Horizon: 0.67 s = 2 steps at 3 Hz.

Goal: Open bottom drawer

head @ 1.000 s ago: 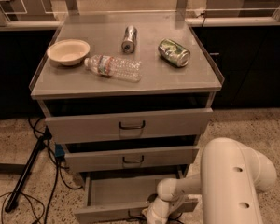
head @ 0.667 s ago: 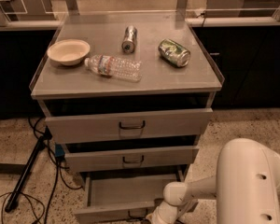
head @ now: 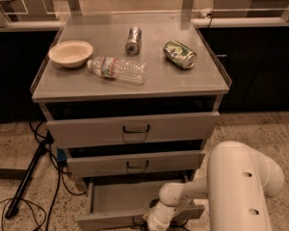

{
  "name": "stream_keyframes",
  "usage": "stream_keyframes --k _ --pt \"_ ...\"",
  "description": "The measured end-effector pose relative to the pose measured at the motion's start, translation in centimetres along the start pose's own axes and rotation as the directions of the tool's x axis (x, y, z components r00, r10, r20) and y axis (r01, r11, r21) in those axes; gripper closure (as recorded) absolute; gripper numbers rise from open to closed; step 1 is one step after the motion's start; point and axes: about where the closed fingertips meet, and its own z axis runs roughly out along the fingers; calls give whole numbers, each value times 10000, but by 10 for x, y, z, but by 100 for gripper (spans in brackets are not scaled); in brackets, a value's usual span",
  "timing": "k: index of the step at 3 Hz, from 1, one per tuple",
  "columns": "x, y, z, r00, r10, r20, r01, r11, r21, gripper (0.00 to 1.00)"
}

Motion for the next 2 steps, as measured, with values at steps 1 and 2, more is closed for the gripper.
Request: stream_keyframes --k 1,2 --pt "0 0 0 10000 0 0 0 10000 0 0" --pt "11 3 20 9993 64 -363 -70 9999 -143 0"
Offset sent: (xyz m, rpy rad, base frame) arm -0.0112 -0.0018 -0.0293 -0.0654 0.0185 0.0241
